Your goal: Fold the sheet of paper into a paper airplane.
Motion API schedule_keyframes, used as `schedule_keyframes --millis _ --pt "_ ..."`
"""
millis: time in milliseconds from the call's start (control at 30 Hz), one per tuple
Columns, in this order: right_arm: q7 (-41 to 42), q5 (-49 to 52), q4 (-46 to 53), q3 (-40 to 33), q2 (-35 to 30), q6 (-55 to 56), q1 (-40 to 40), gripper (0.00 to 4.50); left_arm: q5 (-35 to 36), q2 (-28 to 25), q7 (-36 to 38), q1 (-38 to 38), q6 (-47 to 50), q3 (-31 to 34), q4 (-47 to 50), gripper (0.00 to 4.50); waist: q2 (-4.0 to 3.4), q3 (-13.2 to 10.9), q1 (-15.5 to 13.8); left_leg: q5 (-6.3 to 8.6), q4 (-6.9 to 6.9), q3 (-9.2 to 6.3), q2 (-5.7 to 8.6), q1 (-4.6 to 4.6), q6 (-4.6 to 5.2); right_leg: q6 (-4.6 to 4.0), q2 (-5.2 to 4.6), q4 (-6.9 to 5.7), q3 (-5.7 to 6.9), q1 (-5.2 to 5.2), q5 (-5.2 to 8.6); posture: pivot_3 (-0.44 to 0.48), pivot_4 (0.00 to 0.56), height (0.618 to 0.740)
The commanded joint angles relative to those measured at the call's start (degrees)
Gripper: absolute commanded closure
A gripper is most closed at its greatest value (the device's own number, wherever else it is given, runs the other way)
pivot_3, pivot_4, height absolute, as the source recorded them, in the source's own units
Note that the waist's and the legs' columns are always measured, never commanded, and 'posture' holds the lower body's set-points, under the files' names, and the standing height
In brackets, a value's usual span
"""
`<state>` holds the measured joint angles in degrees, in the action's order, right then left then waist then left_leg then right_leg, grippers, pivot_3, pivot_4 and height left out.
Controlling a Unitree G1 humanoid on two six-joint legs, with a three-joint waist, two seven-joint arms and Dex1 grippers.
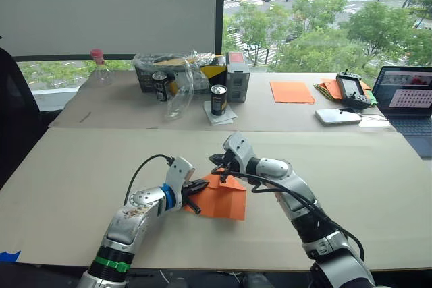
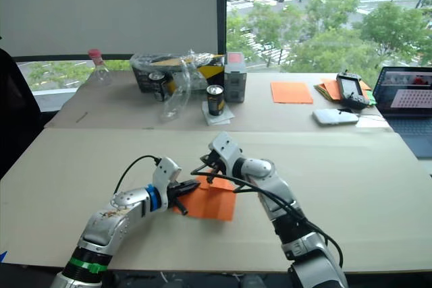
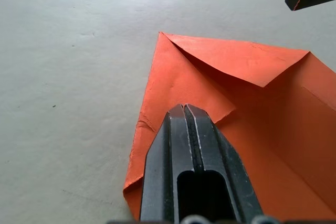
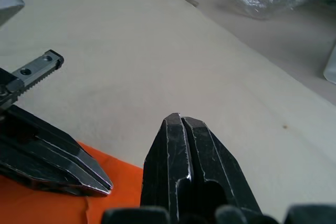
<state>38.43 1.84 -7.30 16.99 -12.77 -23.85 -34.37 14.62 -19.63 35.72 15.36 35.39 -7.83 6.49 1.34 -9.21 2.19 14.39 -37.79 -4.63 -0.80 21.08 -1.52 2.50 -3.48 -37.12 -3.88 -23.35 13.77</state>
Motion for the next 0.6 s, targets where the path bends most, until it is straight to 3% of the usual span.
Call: schedule_keyframes --millis 33,600 --pt "-0.72 -2.01 -1.88 1.71 -0.10 -0.68 0.74 4.50 -0.31 0.05 -1.27 -0.67 1.80 -0.01 -1.42 4.49 0.00 0.00 0.03 0.00 0.00 0.00 0.00 0.00 0.00 0.00 0.00 0.00 0.00 0.00 0.00 0.000 0.150 0.720" --pt "0.22 -3.50 -5.27 3.63 0.65 -3.07 0.55 4.50 9.46 -8.42 1.02 -4.71 13.14 10.79 0.30 4.49 -0.03 -0.01 1.11 0.01 0.06 0.00 -0.07 -0.08 0.01 0.00 0.06 -0.01 0.00 0.00 0.01 0.000 0.150 0.720"
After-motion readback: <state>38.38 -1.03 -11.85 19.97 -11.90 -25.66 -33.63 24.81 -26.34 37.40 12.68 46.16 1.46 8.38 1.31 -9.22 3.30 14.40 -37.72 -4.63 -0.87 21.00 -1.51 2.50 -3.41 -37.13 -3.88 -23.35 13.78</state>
